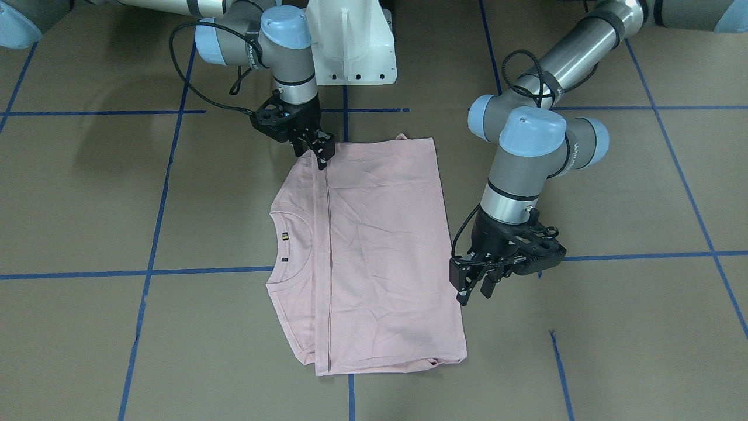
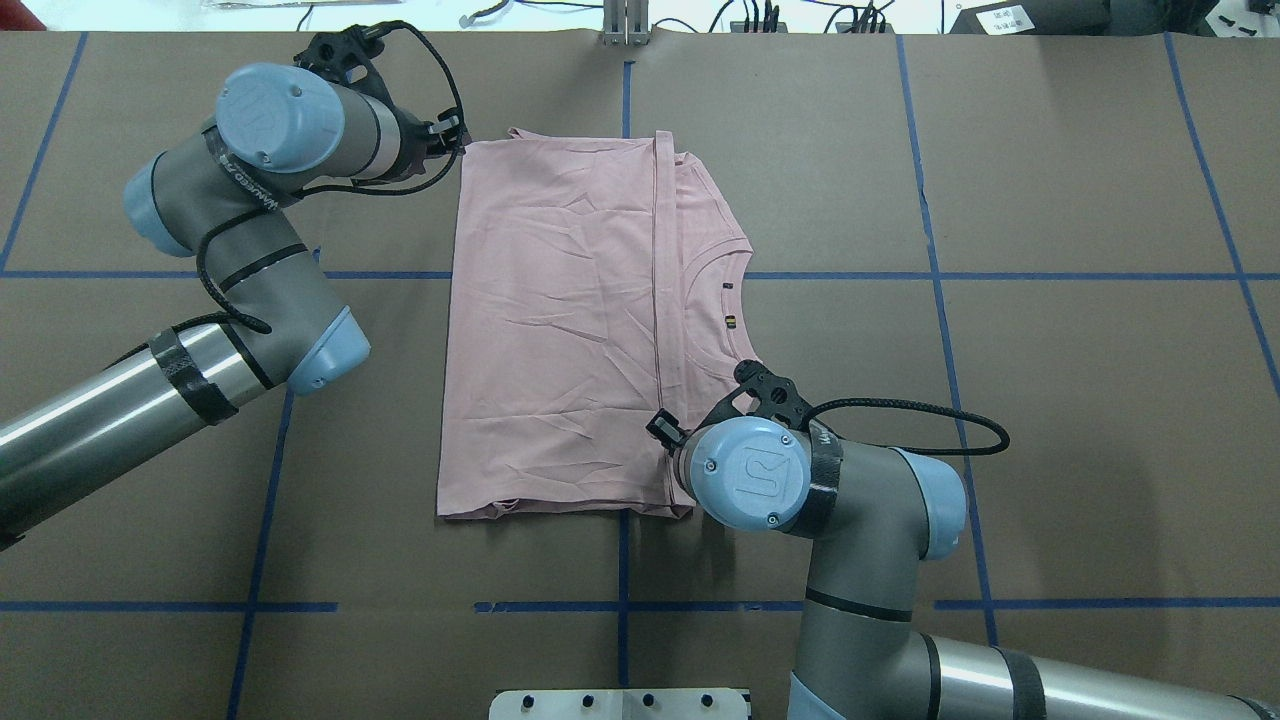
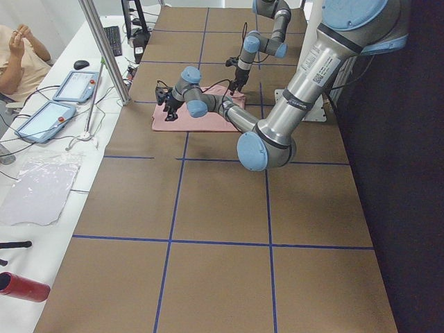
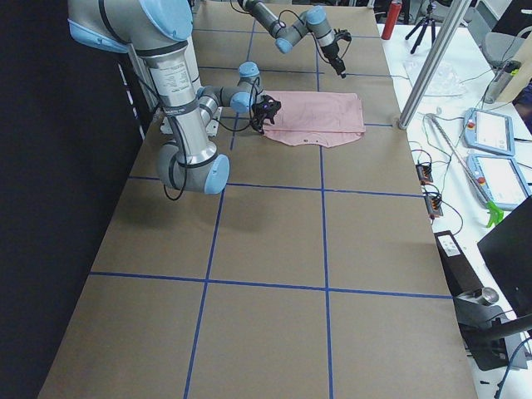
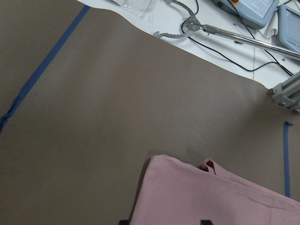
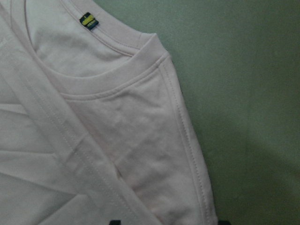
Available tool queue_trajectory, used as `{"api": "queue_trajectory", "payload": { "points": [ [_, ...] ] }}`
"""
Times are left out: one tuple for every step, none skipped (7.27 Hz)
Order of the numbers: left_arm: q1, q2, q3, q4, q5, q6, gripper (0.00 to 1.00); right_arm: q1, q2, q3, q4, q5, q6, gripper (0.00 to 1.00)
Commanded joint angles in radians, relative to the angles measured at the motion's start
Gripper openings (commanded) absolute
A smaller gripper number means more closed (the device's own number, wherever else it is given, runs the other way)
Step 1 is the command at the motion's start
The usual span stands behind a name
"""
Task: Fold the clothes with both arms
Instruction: 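Move the right gripper onto the folded shirt's collar edge, then lower the left gripper to the shirt's near corner while right holds collar edge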
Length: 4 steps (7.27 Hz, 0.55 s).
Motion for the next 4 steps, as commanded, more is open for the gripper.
{"api": "queue_trajectory", "payload": {
  "points": [
    [0.002, 0.0, 0.0, 0.0, 0.001, 0.0, 0.59, -0.002, 0.0, 0.0, -0.001, 0.0, 0.002, 0.52],
    [0.002, 0.0, 0.0, 0.0, 0.001, 0.0, 0.59, -0.002, 0.0, -0.001, -0.001, 0.0, 0.002, 0.4],
    [0.002, -0.001, -0.001, 0.0, 0.001, -0.002, 0.59, -0.004, 0.0, -0.003, -0.001, 0.0, 0.002, 0.3],
    [0.0, 0.0, -0.006, 0.002, 0.001, -0.002, 0.59, -0.007, 0.002, -0.003, -0.001, 0.0, 0.002, 0.24]
  ]
}}
